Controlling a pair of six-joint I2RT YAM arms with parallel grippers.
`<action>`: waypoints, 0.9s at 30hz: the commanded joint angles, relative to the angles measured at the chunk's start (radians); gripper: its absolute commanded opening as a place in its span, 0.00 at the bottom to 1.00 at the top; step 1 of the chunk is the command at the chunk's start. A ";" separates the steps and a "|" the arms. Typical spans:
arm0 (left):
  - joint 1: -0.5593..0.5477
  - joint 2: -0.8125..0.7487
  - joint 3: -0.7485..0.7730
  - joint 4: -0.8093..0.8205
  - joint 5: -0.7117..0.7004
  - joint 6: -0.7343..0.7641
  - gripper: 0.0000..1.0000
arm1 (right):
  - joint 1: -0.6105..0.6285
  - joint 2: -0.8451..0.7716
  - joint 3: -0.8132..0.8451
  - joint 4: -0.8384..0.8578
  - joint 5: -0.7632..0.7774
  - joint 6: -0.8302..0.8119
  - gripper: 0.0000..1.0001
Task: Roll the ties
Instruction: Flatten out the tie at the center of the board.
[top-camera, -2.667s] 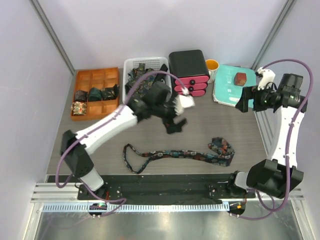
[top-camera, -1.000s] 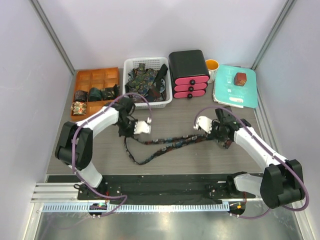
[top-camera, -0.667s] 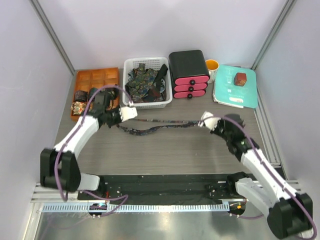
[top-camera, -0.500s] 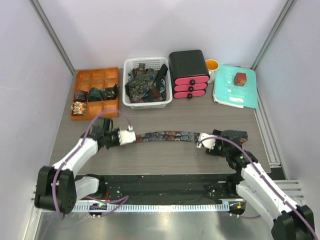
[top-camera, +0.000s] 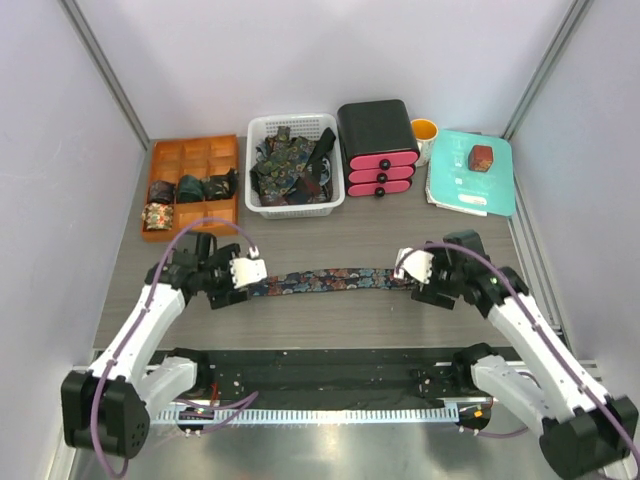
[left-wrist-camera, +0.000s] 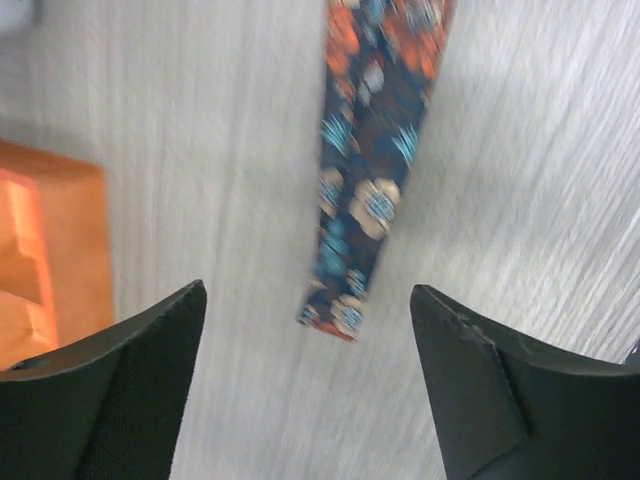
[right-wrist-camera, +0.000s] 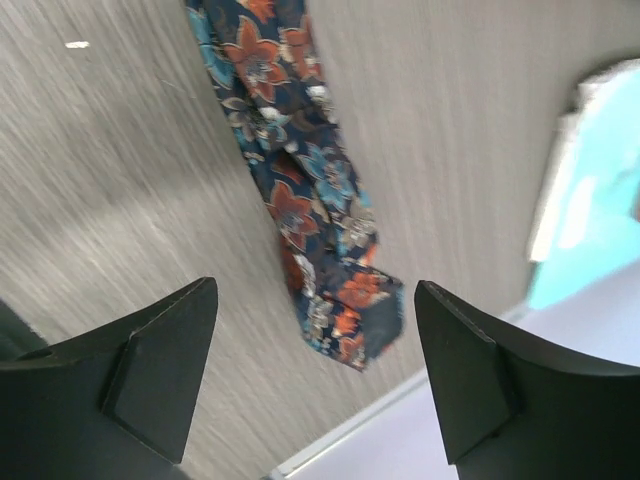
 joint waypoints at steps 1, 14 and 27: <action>0.007 0.126 0.141 -0.093 0.121 -0.074 0.95 | -0.033 0.191 0.079 -0.042 -0.084 0.045 0.82; -0.079 0.545 0.295 -0.121 0.083 -0.136 1.00 | -0.277 0.325 0.024 -0.050 -0.020 -0.200 0.68; -0.040 0.593 0.266 -0.114 -0.075 -0.044 0.33 | -0.275 0.207 -0.280 0.521 0.207 -0.133 0.19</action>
